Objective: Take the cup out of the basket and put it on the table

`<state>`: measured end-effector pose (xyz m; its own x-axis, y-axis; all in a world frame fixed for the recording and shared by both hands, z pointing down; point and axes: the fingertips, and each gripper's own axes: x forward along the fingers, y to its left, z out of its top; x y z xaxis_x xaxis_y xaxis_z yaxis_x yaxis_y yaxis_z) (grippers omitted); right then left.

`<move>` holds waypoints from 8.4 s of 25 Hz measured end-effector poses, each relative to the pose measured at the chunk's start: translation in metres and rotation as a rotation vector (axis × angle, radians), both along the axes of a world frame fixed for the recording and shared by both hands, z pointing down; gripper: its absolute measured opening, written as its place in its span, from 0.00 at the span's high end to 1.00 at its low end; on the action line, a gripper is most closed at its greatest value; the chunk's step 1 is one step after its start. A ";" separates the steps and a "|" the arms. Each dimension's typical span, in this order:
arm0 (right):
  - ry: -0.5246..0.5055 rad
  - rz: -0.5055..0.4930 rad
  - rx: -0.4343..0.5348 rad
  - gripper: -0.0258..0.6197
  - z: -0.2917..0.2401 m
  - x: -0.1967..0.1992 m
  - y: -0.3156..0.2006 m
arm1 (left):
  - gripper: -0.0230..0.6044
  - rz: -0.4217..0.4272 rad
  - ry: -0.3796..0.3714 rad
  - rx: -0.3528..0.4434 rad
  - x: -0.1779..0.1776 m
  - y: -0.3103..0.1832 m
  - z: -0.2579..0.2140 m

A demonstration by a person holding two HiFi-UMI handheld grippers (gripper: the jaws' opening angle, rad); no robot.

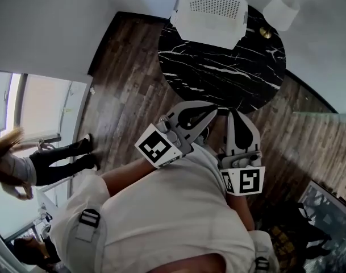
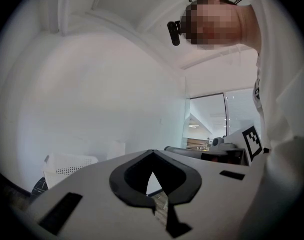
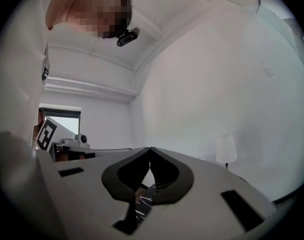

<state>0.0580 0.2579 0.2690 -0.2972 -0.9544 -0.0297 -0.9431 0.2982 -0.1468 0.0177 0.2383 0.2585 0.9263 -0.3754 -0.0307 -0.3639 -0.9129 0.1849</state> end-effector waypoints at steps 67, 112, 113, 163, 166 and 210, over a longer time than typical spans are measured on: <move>0.239 -0.107 -0.236 0.94 0.061 -0.020 -0.313 | 0.95 -0.029 -0.064 -0.163 -0.029 -0.328 0.057; 0.851 -0.590 -0.940 0.82 0.347 -0.005 -0.494 | 0.95 0.124 -0.486 -0.414 0.012 -0.493 0.238; 0.860 -0.599 -0.952 0.82 0.352 -0.005 -0.494 | 0.95 0.122 -0.492 -0.418 0.012 -0.495 0.240; 0.751 -0.220 -0.432 0.92 0.092 0.013 -0.366 | 0.95 0.075 -0.325 -0.158 0.009 -0.360 0.081; 0.751 -0.216 -0.428 0.92 0.089 0.011 -0.354 | 0.95 0.079 -0.319 -0.148 0.010 -0.347 0.077; 0.655 0.162 -0.637 0.92 0.106 0.168 -0.179 | 0.95 0.514 -0.379 -0.138 0.166 -0.189 0.106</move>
<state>0.2260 0.0792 0.3754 0.0693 -0.7644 0.6410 -0.9187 0.2016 0.3398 0.1838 0.0493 0.3649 0.9261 0.1415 0.3497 0.0503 -0.9650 0.2573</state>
